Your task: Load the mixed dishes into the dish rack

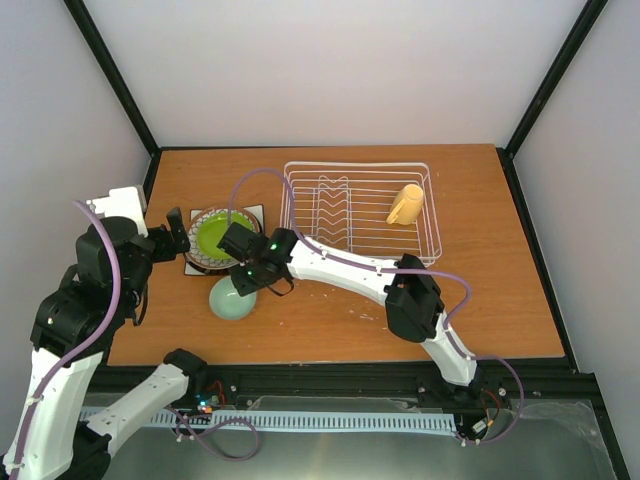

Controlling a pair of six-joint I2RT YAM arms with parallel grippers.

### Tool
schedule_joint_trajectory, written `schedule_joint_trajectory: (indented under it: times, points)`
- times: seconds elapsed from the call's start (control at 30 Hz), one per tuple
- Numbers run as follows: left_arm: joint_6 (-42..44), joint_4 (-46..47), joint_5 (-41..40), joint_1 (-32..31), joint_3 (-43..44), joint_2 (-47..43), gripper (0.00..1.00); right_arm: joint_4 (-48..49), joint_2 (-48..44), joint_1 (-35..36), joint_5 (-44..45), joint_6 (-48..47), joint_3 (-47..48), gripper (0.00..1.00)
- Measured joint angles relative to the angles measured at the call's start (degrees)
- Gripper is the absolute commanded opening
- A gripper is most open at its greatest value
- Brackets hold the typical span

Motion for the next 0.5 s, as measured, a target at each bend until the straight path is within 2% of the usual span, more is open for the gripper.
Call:
schedule_joint_trajectory:
  times: [0.5]
  points:
    - [-0.02,-0.52,-0.26,0.0,0.0,-0.28,1.0,-1.18,0.9,-0.31,-0.24,1.27,-6.05,0.42]
